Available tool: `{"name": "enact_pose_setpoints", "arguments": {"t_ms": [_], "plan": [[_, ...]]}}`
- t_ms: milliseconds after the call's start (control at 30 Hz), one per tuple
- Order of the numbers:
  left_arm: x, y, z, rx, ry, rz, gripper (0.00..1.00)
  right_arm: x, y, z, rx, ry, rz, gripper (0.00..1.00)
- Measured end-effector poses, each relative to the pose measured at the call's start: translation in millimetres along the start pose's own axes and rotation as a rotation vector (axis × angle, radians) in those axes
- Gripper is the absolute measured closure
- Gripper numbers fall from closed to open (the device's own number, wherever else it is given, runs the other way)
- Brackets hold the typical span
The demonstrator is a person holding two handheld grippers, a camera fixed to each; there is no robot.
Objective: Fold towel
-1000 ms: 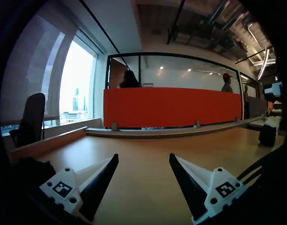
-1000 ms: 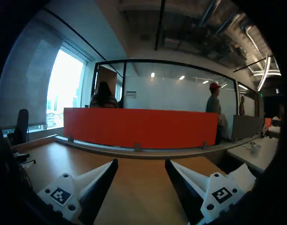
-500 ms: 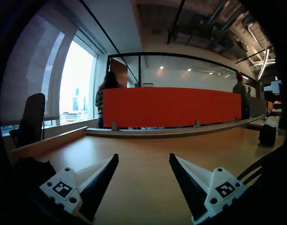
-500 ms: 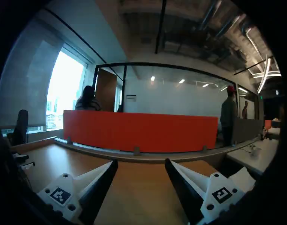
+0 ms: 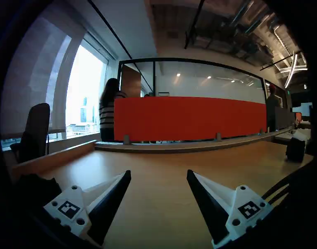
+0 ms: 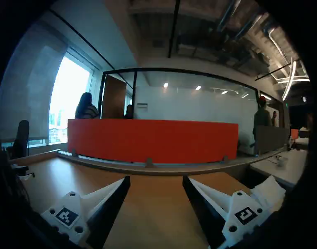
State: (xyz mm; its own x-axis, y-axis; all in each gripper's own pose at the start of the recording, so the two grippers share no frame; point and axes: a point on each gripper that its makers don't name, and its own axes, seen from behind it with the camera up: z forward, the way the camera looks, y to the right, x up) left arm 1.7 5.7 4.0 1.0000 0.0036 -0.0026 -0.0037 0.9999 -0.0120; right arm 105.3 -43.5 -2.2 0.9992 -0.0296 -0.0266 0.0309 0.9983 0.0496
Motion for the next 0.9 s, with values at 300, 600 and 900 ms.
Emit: {"name": "enact_pose_setpoints", "arguments": {"t_ms": [300, 600, 900], "plan": [[-0.5, 0.2, -0.1, 0.0, 0.0, 0.0, 0.0, -25.6, 5.2, 2.4, -0.011, 0.0, -0.001, 0.01], [-0.4, 0.4, 0.2, 0.0, 0.0, 0.0, 0.0, -55.9, 20.2, 4.5, -0.033, -0.006, 0.008, 0.01], [-0.6, 0.4, 0.4, 0.0, 0.0, 0.0, 0.0, -80.4, 33.7, 3.7, -0.047, -0.011, 0.028, 0.01]]}}
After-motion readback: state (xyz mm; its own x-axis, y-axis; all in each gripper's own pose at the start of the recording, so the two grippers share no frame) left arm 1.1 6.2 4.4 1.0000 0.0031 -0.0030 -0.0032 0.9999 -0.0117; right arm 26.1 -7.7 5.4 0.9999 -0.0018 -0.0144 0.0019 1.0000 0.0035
